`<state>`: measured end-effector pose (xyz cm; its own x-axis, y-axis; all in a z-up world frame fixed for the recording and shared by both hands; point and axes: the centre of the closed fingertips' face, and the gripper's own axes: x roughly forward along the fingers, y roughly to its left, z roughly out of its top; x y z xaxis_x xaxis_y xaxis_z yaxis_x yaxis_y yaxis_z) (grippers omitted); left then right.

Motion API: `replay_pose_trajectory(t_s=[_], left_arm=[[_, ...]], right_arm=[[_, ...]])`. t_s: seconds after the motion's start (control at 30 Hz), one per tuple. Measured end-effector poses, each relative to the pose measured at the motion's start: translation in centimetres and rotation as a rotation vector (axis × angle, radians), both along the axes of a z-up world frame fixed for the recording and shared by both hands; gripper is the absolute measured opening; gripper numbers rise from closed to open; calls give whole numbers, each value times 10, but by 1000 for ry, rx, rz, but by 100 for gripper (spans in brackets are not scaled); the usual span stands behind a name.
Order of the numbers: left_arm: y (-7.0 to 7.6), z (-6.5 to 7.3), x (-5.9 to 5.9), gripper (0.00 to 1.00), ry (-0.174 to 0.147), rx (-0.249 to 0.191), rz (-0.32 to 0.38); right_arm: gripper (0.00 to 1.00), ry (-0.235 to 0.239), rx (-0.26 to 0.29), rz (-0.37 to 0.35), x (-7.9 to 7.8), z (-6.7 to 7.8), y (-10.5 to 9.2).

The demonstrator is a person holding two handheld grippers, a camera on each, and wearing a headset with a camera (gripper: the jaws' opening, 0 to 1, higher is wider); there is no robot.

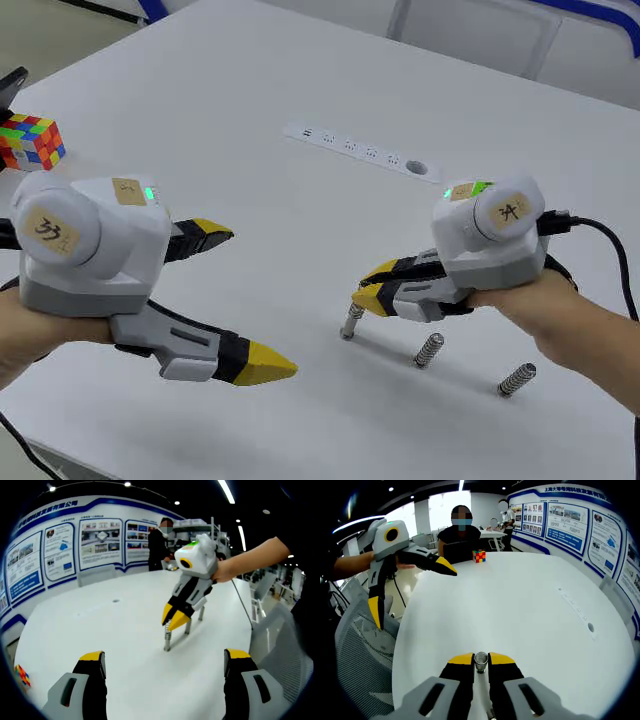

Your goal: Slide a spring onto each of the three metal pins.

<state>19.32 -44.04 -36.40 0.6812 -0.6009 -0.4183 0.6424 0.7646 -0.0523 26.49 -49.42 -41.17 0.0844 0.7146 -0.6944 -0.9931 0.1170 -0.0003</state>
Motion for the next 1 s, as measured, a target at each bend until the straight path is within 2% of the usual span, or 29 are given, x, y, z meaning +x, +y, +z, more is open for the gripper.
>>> replay_pose_trajectory(t_s=[0.17,0.3,0.4,0.53,0.87,1.0], left_arm=[[-2,-5,-3,100,9,13,-9],[7,-7,-2,100,10,20,9],[11,-4,-2,100,7,1,24],[14,-5,-3,100,8,2,30],[10,-6,-3,99,11,2,21],[9,-4,-3,100,3,2,20]], right_arm=[[11,11,-23,-7,-1,-11,1],[11,13,-44,-6,-2,-19,0],[11,24,-43,-23,-1,-21,0],[12,21,-55,-22,-1,-26,0],[12,4,-93,2,-5,-33,-1],[12,1,-88,4,-5,-32,-1]])
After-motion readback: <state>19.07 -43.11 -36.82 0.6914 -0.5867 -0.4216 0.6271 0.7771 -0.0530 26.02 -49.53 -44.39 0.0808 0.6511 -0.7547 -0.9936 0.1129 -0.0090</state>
